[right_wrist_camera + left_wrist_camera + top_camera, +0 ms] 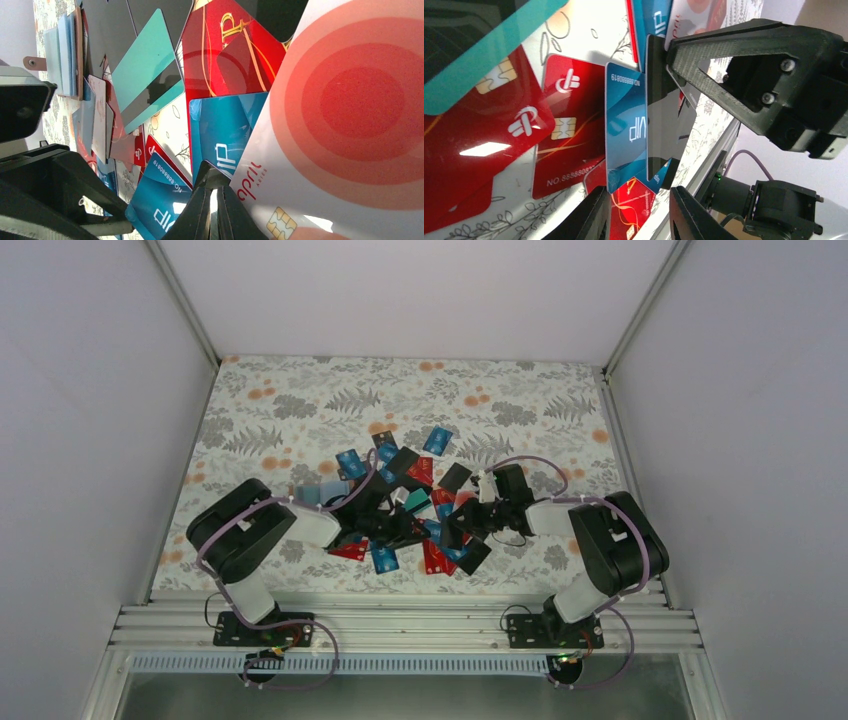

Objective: Put the credit cards into the card holder

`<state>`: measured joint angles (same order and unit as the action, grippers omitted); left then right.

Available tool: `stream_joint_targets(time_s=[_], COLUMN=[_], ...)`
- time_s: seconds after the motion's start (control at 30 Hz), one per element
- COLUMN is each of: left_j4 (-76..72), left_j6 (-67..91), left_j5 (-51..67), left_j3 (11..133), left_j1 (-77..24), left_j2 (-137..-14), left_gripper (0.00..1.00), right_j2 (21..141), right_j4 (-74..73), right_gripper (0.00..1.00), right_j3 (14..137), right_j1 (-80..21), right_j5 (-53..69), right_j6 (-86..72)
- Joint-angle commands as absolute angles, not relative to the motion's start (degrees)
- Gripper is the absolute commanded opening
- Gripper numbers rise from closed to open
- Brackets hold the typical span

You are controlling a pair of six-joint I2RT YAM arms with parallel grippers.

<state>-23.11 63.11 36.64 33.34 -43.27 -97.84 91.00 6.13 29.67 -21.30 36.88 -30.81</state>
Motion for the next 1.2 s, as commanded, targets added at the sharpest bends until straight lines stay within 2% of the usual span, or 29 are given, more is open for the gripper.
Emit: stream_joint_targets(time_s=[0.0,0.43,0.57,0.67,0.77,0.93,1.17], left_j4=[-28.2,-37.9,-37.2,-34.4,-30.5,-20.7,1.4], left_j6=[63.9,67.2,66.9,66.1,64.6,60.2,50.3], left_j5=[36.0,34.8,34.7,34.3,32.8,28.8,20.2], left_j3=[35.1,34.3,35.8,37.0,38.1,40.7,49.5], left_j1=[-43.7,-44.1,-44.4,-44.8,-45.3,-45.9,-46.0], left_j2=[-99.8,-102.1,-103.4,-104.0,-103.7,-100.5,-94.9], left_gripper=[0.31,0.30,0.25,0.17,0.03,0.02,0.02], right_j2=[92.5,93.0,93.1,93.1,93.0,92.4,90.2], right_j4=[3.3,4.0,4.1,3.9,3.8,2.9,-0.4], right_gripper=[0.08,0.08,0.08,0.08,0.08,0.08,0.09], right_j3=[27.7,27.1,27.1,27.2,27.3,28.0,32.2], right_j1=[-21.1,-21.1,-21.1,-21.1,-21.1,-21.0,-20.9], right_j5=[34.6,35.0,35.2,35.2,35.1,35.2,34.5], right_j6=[-30.4,-30.2,-30.2,-30.1,-30.0,-29.7,-28.3])
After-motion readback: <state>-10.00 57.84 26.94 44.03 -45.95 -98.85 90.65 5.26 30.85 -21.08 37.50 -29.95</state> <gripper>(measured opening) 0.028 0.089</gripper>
